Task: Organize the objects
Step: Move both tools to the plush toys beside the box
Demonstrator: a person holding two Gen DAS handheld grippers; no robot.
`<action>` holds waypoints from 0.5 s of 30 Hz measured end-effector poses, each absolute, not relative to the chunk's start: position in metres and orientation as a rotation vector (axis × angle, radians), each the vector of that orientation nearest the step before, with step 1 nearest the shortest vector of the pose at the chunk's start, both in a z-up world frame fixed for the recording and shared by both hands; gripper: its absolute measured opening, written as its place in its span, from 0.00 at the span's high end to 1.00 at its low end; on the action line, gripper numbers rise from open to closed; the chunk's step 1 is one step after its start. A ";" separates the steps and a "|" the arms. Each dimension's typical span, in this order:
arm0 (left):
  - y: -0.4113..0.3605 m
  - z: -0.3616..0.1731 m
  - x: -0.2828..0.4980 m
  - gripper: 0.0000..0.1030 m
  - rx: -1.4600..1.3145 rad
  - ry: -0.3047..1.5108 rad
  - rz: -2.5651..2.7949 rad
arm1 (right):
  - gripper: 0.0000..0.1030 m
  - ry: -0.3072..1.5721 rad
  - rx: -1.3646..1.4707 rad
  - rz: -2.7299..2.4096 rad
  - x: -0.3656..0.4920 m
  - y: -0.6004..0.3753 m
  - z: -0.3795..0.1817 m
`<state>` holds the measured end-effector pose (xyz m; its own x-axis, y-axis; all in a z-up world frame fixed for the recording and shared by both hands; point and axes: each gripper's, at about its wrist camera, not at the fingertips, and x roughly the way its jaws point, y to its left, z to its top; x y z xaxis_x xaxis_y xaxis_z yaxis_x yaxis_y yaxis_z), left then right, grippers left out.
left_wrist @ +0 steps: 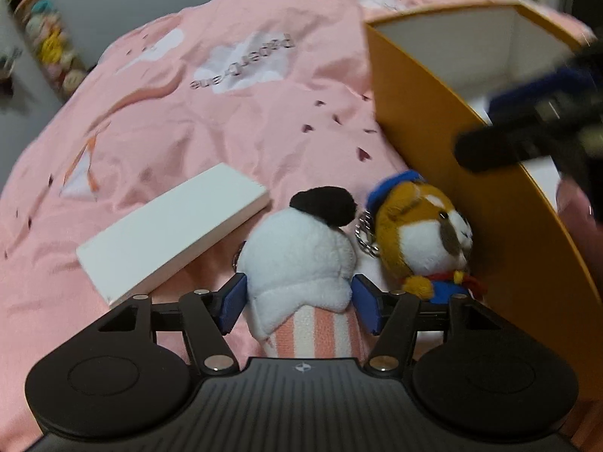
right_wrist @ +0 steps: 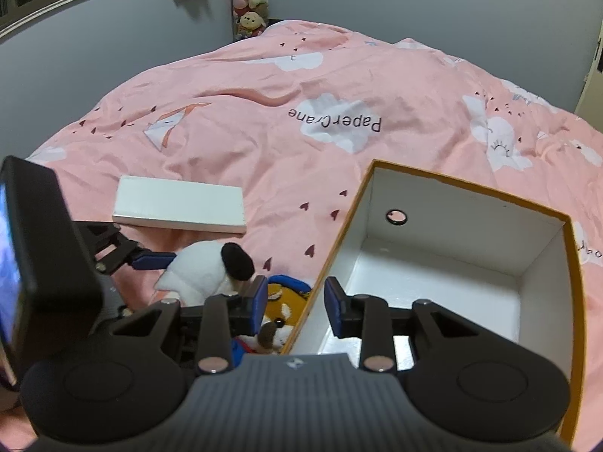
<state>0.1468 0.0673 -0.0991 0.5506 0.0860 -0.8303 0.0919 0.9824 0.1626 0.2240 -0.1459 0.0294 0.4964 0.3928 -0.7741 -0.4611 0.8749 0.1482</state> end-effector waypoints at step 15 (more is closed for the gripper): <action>0.167 -0.086 0.115 0.40 -0.397 1.000 0.035 | 0.50 0.996 -0.527 0.606 0.210 -0.054 0.001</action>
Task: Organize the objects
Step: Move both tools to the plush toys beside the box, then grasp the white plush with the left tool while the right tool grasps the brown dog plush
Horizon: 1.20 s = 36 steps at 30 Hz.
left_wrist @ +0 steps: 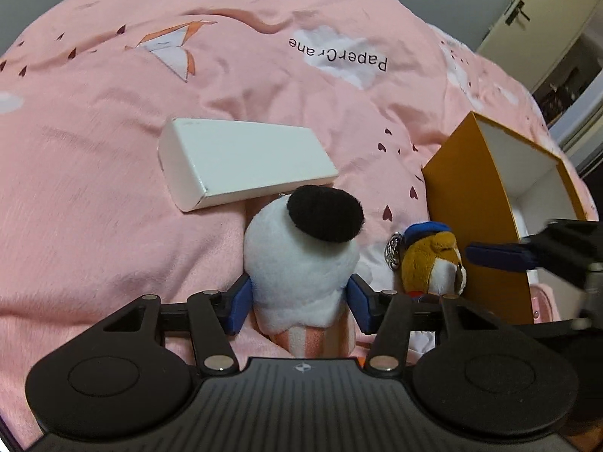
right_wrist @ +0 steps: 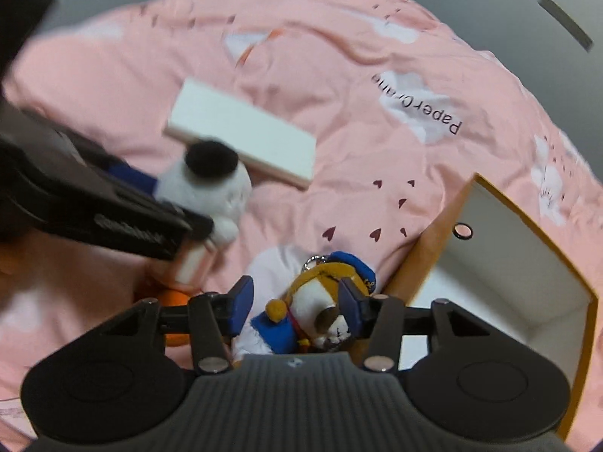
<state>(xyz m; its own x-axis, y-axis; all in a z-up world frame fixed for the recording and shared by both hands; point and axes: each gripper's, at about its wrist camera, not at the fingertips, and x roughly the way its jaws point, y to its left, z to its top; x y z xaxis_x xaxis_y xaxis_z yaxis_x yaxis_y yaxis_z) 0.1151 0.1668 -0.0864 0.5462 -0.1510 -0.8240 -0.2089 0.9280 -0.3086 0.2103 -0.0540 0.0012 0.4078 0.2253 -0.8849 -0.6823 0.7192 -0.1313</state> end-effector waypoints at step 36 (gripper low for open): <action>0.164 -0.085 0.106 0.42 -0.409 0.950 0.031 | 0.59 0.808 -0.715 0.528 0.200 -0.045 0.005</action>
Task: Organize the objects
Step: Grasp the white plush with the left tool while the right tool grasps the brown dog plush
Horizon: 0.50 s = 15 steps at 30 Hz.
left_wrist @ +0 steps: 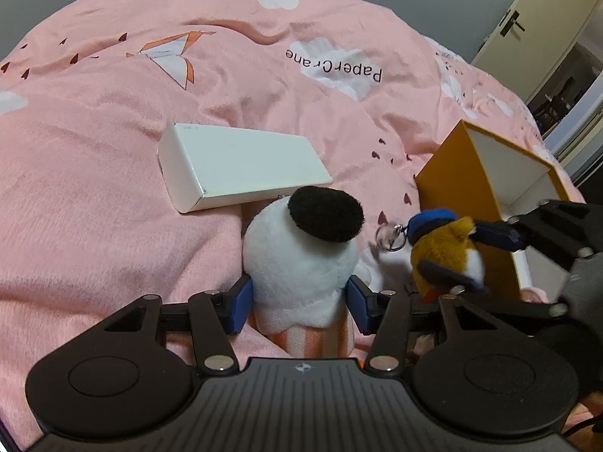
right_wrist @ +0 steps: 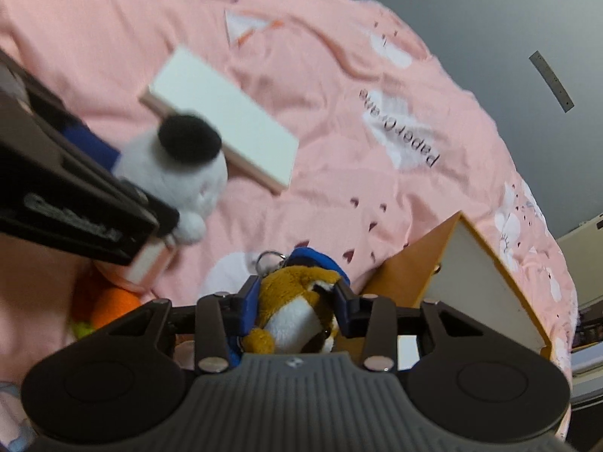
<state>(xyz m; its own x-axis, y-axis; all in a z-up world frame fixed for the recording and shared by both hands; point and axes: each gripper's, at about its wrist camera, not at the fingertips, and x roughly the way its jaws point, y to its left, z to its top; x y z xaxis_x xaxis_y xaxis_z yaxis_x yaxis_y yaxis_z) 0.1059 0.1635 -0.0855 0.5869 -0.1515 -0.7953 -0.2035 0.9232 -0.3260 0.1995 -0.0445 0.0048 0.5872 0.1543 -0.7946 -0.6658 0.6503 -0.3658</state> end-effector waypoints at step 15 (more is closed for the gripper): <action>0.135 0.000 0.112 0.45 -0.514 0.792 -0.127 | 0.59 0.648 -0.435 0.621 0.202 -0.139 0.107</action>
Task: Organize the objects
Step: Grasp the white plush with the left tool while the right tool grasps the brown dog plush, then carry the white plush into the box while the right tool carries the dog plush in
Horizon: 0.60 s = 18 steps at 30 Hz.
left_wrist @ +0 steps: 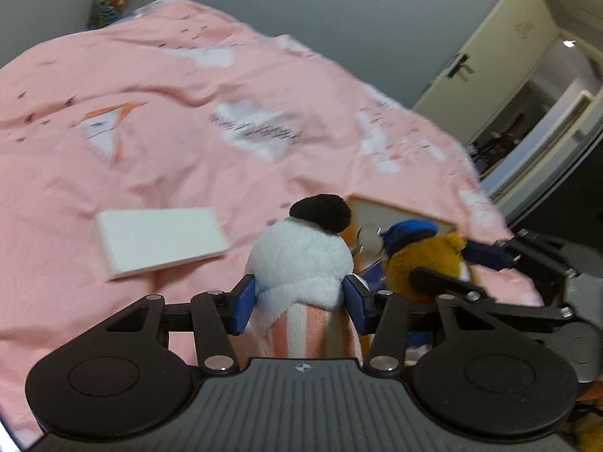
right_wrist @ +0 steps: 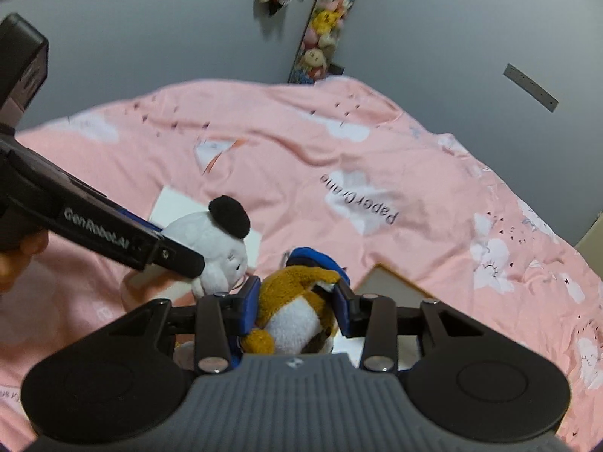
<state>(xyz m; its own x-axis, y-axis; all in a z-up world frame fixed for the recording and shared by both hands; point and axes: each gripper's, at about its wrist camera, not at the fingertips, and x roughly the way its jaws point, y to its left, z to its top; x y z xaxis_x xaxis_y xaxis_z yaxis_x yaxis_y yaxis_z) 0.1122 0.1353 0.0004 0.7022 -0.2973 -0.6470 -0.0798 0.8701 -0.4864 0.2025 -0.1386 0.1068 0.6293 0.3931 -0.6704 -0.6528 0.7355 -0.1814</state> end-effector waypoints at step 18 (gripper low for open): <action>0.014 -0.034 0.207 0.45 -0.393 0.956 -0.212 | 0.59 0.686 -0.459 0.456 0.251 -0.235 0.052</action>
<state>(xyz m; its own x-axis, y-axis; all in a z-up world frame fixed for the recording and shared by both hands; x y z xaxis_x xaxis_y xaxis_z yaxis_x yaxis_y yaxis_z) 0.2066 0.0145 -0.0341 0.5639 -0.3457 -0.7500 0.0035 0.9092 -0.4164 0.2507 -0.2355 0.0515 0.6850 0.2449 -0.6862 -0.5371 0.8061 -0.2485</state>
